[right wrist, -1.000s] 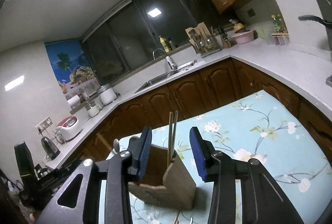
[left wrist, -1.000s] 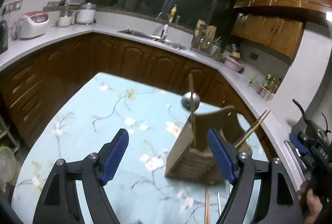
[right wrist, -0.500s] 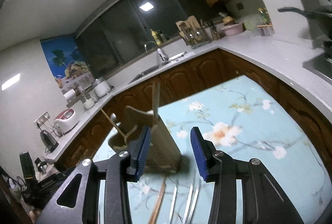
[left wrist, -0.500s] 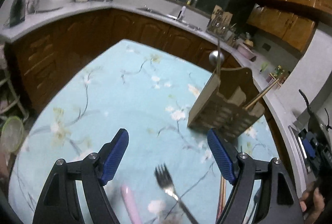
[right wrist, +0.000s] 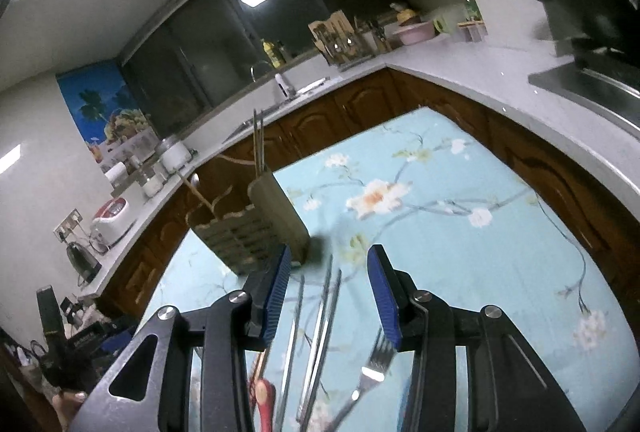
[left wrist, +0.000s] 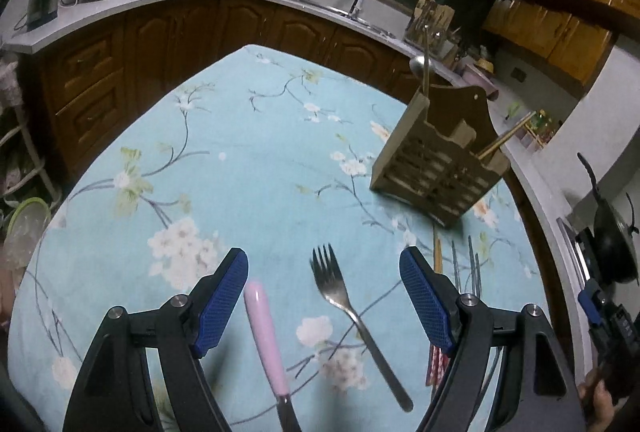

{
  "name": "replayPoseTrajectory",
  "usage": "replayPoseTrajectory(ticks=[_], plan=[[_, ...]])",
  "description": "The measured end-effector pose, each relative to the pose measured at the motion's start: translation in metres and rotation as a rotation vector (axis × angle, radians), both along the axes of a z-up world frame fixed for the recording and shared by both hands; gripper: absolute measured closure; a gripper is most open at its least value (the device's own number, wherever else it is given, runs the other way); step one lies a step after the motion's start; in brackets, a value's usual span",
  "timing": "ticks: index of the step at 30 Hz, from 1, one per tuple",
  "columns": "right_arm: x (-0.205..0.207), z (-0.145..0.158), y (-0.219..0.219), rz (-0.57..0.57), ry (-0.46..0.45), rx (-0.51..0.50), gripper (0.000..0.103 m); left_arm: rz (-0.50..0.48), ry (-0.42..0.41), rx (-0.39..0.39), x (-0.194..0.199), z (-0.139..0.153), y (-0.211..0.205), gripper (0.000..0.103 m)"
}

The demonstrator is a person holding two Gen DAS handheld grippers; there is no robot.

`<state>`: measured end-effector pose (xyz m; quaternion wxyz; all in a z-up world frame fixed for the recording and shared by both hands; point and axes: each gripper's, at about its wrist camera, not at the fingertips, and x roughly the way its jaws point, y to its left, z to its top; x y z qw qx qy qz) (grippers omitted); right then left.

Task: Organize utensils
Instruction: 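Move the open left tool back over the silver fork on the table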

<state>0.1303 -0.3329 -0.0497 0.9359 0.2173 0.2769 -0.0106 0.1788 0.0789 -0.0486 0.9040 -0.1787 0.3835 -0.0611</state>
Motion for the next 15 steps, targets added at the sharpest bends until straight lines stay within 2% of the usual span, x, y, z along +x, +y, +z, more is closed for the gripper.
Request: replayPoseTrajectory(ticks=[10, 15], plan=[[-0.010, -0.023, -0.001, -0.003, 0.069, 0.008, 0.060, -0.027, 0.040, 0.023, -0.009, -0.004, -0.003, 0.025], [-0.008, -0.029, -0.001, 0.004, 0.088, 0.010, 0.060, -0.061, 0.065, 0.050, 0.001, -0.011, -0.013, 0.025]])
